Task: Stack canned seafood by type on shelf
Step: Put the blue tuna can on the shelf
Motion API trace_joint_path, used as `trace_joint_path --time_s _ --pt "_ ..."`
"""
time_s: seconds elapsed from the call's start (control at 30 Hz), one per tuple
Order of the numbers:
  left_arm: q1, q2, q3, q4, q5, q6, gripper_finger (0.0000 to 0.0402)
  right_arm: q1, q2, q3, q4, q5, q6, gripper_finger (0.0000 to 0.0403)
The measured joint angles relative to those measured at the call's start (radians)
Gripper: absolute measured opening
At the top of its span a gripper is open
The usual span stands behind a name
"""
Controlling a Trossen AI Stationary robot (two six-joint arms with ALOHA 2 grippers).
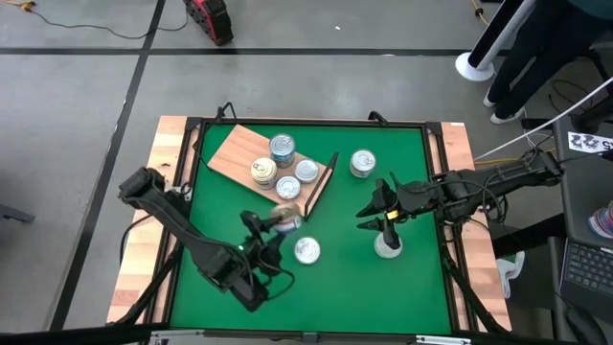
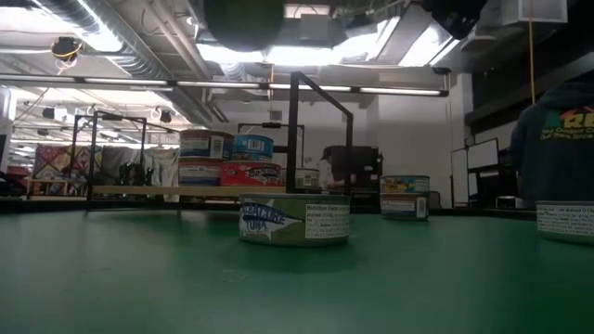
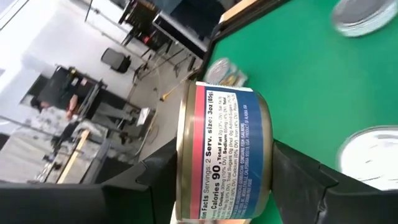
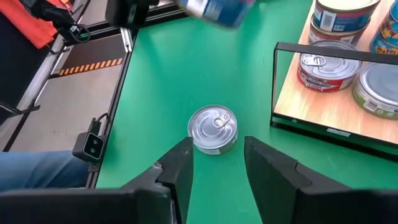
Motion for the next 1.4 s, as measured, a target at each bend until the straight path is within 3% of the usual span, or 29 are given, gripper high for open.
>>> trace_joint_path --time_s 0.33,0.6,0.9,1.07,1.2,1.4 --pt "0.019 -0.065 -0.003 -0.515 0.068 -0.399 0.0205 0.000 0.000 0.000 -0.018 0.000 0.001 0.0143" --pt "0.122 -0.091 -0.025 -0.504 0.147 -0.358 0.0205 0.000 0.000 -0.001 -0.016 0.002 0.001 0.0143" --pt "0.274 -0.099 -0.025 -0.505 0.189 -0.134 0.0205 0.000 0.000 -0.001 -0.017 0.002 0.001 0.0143" --pt "0.346 -0.180 -0.026 -0.507 0.246 -0.080 0.0205 0.000 0.000 -0.001 -0.032 0.002 0.001 0.0143" --pt "0.370 -0.294 -0.068 -0.504 0.290 -0.105 0.0205 0.000 0.000 -0.001 -0.070 0.001 0.001 0.0143" --pt "0.377 -0.485 -0.326 -0.509 0.354 -0.333 0.0205 0.000 0.000 -0.002 -0.092 0.008 0.001 0.0143"
